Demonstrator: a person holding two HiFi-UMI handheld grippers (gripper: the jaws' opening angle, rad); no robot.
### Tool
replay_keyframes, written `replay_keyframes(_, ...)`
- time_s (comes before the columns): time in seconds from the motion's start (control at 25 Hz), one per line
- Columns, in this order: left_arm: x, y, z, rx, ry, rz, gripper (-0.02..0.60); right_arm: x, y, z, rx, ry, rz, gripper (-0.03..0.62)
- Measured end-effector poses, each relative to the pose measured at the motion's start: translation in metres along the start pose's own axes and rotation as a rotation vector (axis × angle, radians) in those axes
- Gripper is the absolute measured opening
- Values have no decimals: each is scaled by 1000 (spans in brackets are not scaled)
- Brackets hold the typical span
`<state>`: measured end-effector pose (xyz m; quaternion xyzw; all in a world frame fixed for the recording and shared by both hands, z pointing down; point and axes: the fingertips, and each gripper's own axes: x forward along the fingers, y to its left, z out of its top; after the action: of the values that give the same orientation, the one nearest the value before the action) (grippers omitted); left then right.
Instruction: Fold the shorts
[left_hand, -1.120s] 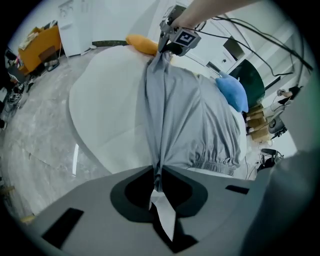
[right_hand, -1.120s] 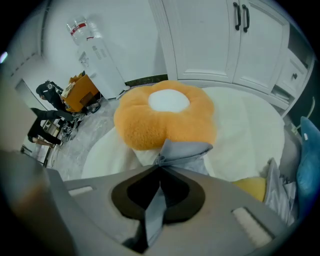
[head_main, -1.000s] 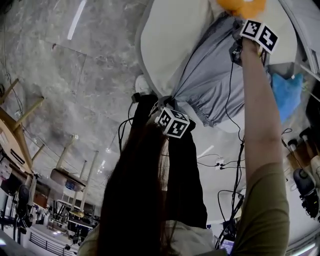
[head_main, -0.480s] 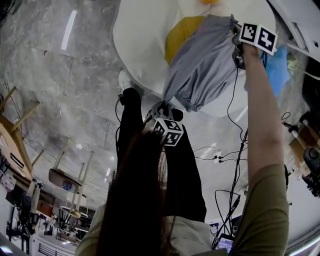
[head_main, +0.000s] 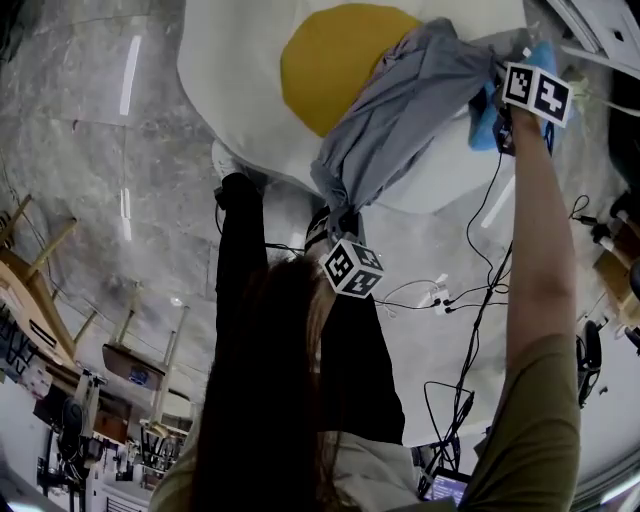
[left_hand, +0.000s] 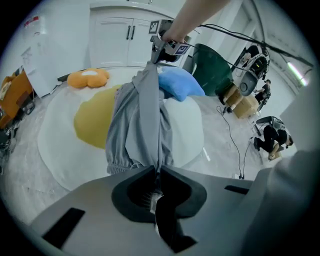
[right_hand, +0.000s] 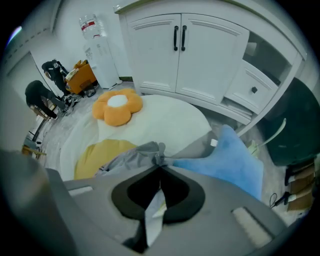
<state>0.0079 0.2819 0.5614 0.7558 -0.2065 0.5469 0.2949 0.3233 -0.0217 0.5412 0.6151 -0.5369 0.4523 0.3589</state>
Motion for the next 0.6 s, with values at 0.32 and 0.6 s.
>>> replay_keyframes(0.32,60,-19,-1,69,112,-63,29,18,-40,-39,-70,11,-49,8)
replay_keyframes(0.6,54,-20,-2,47,146,-211,252,18,-12,-44,-31,-63,25,102)
